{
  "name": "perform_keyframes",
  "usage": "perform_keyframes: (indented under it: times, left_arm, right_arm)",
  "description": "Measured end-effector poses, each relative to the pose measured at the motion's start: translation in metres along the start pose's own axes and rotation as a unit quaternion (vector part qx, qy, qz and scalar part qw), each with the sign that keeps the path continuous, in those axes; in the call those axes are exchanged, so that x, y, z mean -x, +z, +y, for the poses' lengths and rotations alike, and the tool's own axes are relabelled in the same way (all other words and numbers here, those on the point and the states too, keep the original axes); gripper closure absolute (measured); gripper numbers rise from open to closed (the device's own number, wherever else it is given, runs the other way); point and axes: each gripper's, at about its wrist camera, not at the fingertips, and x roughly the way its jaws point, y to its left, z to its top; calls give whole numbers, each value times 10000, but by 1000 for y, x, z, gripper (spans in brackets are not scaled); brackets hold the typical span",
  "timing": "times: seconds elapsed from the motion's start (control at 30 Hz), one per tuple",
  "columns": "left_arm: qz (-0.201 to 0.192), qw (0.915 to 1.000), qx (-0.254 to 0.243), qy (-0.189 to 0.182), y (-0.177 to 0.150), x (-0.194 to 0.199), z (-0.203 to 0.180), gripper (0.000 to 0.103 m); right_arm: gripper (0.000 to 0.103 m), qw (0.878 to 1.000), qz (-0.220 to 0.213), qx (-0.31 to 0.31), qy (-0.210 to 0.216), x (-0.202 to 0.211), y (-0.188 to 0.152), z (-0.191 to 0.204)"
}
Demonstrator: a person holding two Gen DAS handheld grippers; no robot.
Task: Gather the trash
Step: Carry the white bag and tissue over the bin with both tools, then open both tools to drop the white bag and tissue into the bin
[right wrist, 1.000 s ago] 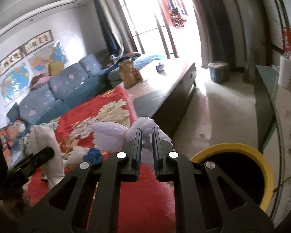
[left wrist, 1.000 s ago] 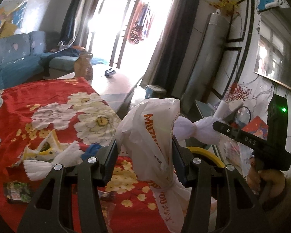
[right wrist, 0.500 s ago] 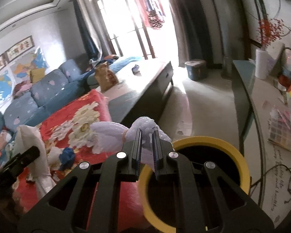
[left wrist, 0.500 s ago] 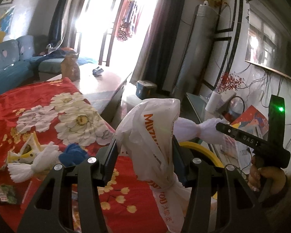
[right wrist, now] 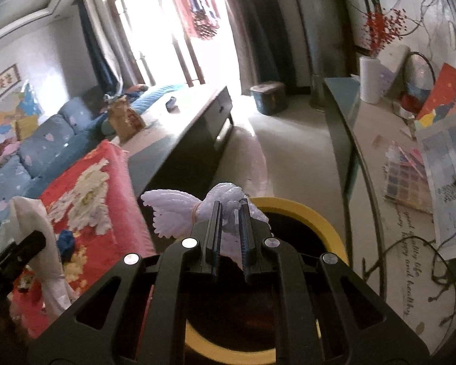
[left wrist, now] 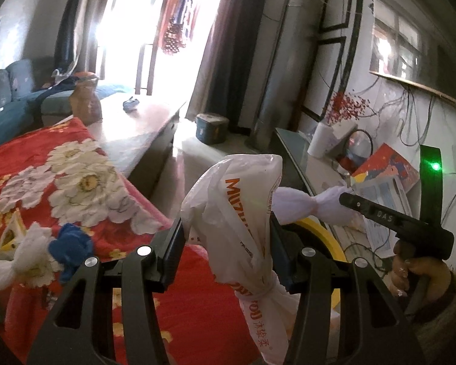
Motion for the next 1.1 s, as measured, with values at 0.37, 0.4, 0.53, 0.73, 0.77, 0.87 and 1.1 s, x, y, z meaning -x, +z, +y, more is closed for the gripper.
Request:
perform_keyframes:
  times: [0.37, 0.4, 0.53, 0.73, 0.77, 0.87, 1.1]
  left_arm:
    - [255, 9989, -297, -264, -8, -44, -35, 54]
    - [286, 9987, -312, -281, -10, -47, -38, 54]
    - [384, 9982, -354, -307, -17, -60, -45, 54]
    - [513, 9973, -385, -360, -23, -79, -52, 53]
    - [535, 9971, -377, -384, -24, -82, -54, 53]
    - [592, 9964, -336, -502, -24, -93, -58, 50]
    - [604, 9962, -220, -589, -24, -103, -60, 14]
  right_arm:
    - [92, 9988, 308, -273, -250, -16, -12, -31]
    - [92, 9986, 346, -298, -253, -18, -14, -33]
    - [90, 9980, 441, -371, -262, -23, -17, -40]
    - [87, 9971, 540, -452, -285, -27, -23, -47]
    - [86, 9970, 547, -472, -295, -28, -24, -48]
    - [81, 9965, 565, -533, -313, -29, -26, -51]
    - [63, 9957, 470, -670, -427, -26, -25, -59]
